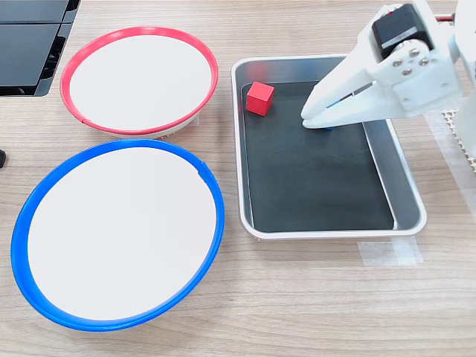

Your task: Move two blocks from tray to matching dishes

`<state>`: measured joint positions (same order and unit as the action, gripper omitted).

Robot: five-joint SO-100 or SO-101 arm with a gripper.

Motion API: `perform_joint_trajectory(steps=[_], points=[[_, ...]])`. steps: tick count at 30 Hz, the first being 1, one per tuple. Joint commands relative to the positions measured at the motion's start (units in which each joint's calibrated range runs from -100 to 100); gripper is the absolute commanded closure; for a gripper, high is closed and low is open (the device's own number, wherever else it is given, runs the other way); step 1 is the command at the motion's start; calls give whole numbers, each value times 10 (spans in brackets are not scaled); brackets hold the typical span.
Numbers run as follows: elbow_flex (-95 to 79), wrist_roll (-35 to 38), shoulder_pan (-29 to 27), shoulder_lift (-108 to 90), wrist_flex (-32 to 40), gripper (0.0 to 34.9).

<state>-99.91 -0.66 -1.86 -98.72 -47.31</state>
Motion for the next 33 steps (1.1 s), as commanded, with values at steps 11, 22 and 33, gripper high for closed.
perform_joint_trajectory(steps=[11, 22, 33], points=[[-1, -1, 0, -3, -1, 346], [-1, -1, 0, -3, -1, 346], [195, 43, -38, 168, -108, 346]])
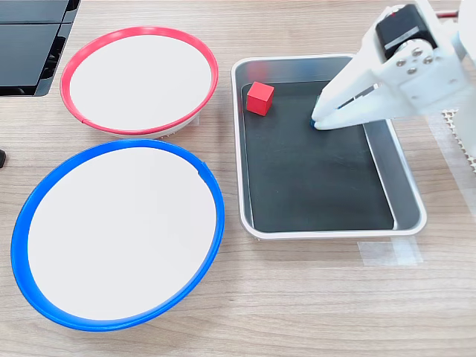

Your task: Move two blocks from tray to matching dishes

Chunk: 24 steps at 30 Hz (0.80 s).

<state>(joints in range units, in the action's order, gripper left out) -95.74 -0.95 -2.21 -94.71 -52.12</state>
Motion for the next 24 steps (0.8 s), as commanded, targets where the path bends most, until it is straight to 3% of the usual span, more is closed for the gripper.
perform_joint_trajectory(steps=[1, 5, 8, 9, 17, 24], points=[[198, 65, -52, 176, -76, 346], [344, 79, -118, 384, -119, 244], [409, 47, -127, 490, -155, 163], [426, 38, -126, 519, -169, 154], [449, 26, -118, 630, -196, 175], [428, 58, -139, 676, -140, 189]])
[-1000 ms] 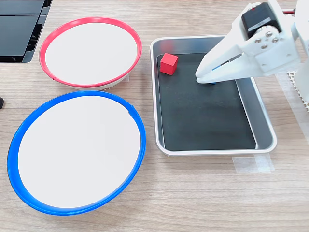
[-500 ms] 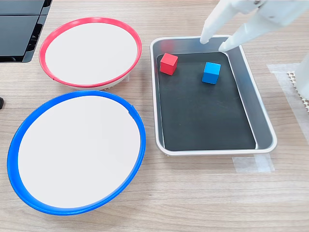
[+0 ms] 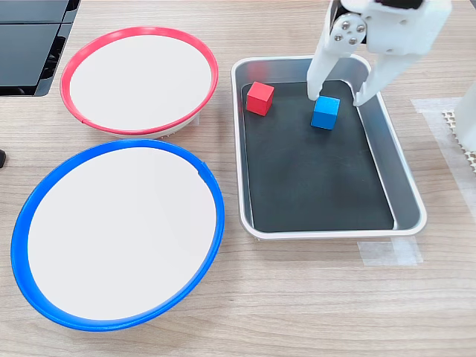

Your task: Move two blocks from tray to matching dishes

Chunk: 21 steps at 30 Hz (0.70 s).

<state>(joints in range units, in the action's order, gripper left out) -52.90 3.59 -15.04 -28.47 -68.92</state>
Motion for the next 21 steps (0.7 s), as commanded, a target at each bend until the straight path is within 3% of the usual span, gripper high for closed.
perform_joint_trajectory(steps=[1, 14, 15, 16, 17, 21], points=[[-2, 16, -13, 17, 36, 192], [-13, 51, -32, 92, 107, 211], [-13, 54, -32, 95, 109, 230], [-12, 58, -32, 101, 110, 282], [-6, 62, -31, 105, 109, 309], [71, 64, -17, 130, 66, 332]])
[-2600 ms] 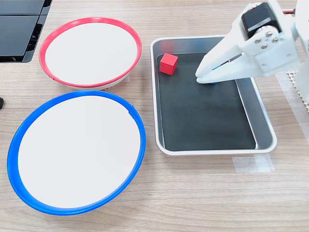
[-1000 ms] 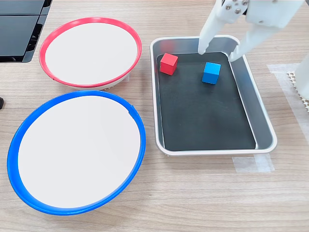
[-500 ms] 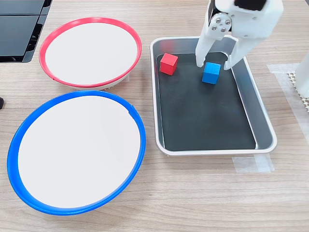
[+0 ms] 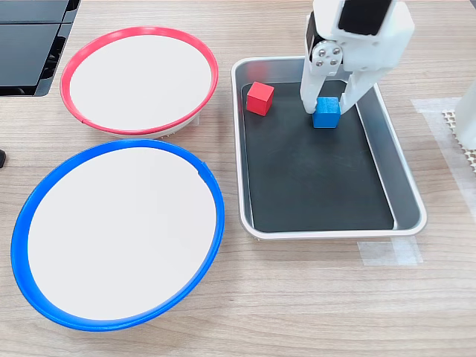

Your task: Move two blocks from tray to matching dishes

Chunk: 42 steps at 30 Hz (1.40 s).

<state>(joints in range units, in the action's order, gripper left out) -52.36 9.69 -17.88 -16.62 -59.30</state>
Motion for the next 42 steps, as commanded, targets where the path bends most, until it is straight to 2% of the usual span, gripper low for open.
perform_joint_trajectory(steps=[1, 5, 8, 10, 13, 16, 18, 19, 22, 26, 27, 29, 30, 31, 32, 35, 38, 39, 42], points=[[103, 0, 21, 21, -52, 334], [295, -31, 81, 67, -126, 346], [428, -55, 151, 117, -131, 347], [489, -65, 201, 157, -102, 347], [539, -74, 271, 222, -13, 347], [557, -73, 320, 290, 92, 347], [558, -66, 334, 315, 122, 346], [559, -63, 338, 330, 139, 334], [559, -46, 347, 365, 172, 237], [550, -26, 348, 368, 175, 143], [543, -23, 348, 361, 172, 144], [524, -18, 344, 326, 157, 176], [519, -17, 339, 308, 144, 229], [509, -10, 332, 281, 119, 346], [493, 14, 312, 225, 50, 346], [470, 69, 266, 153, -60, 347], [417, 162, 181, 89, -144, 347], [388, 195, 152, 74, -150, 344], [284, 283, 67, 39, -95, 262]])
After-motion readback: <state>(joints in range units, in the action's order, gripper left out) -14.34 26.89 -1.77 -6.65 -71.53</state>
